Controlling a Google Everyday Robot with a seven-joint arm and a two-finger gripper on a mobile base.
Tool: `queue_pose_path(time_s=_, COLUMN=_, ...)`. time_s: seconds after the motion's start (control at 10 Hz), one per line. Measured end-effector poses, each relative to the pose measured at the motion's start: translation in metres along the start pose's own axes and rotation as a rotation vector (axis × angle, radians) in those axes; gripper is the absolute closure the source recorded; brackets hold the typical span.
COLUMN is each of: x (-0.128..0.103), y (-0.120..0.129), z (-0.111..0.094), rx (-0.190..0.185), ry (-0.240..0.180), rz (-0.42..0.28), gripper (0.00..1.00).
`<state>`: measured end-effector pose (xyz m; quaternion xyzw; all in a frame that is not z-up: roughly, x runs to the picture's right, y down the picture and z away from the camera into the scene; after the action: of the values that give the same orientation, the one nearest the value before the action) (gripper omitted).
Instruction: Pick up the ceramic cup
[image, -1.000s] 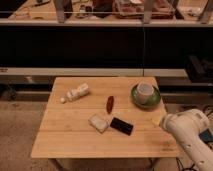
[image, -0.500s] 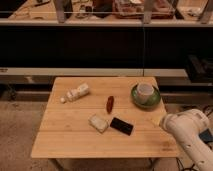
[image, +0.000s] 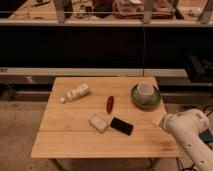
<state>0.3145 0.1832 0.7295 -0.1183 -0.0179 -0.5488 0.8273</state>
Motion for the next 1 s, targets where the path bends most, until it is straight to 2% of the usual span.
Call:
queue_pose_path(time_s=0.8, x=0.0, y=0.0, z=0.0, rx=0.0, ry=0.001, rz=0.0, gripper=0.26)
queue_pose_path(time_s=0.9, x=0.003, y=0.0, z=0.0, rx=0.003, ry=0.007, rz=0.001, gripper=0.26)
queue_pose_path(time_s=1.0, x=0.013, y=-0.006, z=-0.002, rx=0.016, ry=0.032, rz=0.003, gripper=0.26)
